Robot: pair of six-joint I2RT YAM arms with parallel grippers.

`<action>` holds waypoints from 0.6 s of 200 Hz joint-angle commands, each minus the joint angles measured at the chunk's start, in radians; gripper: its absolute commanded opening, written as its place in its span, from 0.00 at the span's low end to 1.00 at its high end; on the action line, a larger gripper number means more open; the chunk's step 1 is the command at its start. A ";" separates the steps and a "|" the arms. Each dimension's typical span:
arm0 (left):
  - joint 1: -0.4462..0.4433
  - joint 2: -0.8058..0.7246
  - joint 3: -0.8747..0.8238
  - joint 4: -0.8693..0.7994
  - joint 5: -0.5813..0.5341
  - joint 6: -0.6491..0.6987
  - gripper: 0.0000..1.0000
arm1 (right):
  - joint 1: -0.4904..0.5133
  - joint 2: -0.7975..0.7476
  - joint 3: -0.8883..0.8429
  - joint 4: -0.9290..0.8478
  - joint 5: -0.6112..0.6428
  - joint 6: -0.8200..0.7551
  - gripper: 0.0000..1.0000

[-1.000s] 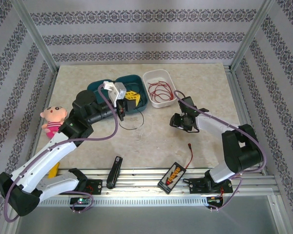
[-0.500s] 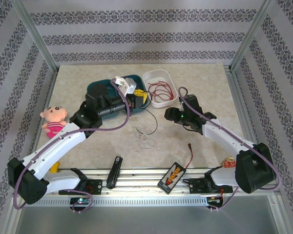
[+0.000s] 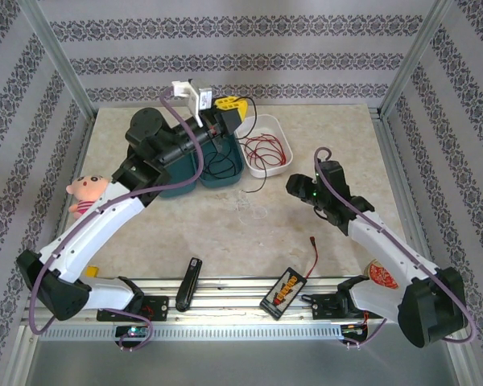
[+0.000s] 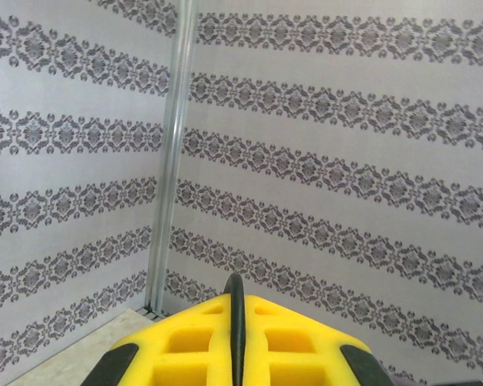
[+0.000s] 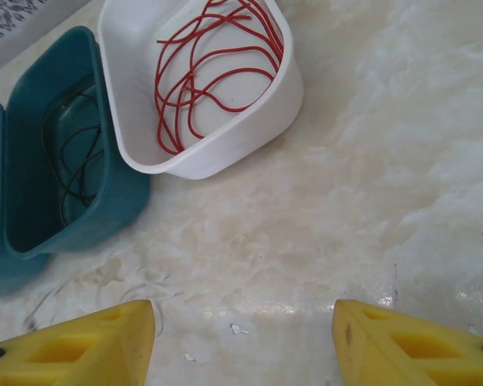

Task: Untangle the cables

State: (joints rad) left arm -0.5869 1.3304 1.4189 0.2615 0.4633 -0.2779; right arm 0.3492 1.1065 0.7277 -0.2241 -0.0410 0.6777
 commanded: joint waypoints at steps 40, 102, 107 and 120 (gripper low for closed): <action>0.005 0.040 0.113 0.050 -0.089 -0.057 0.00 | 0.011 -0.091 -0.059 0.051 0.005 -0.044 0.59; 0.006 0.094 0.206 0.042 -0.076 -0.117 0.00 | 0.180 -0.158 -0.068 0.224 -0.033 -0.222 0.61; 0.006 0.101 0.213 0.040 -0.067 -0.121 0.00 | 0.185 -0.160 -0.068 0.227 -0.025 -0.225 0.62; 0.006 0.113 0.225 0.029 -0.059 -0.126 0.00 | 0.189 -0.159 -0.067 0.225 -0.009 -0.228 0.63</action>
State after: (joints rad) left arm -0.5869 1.4174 1.5990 0.2707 0.3859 -0.3622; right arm 0.5266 0.9634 0.6617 -0.0605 -0.0746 0.5190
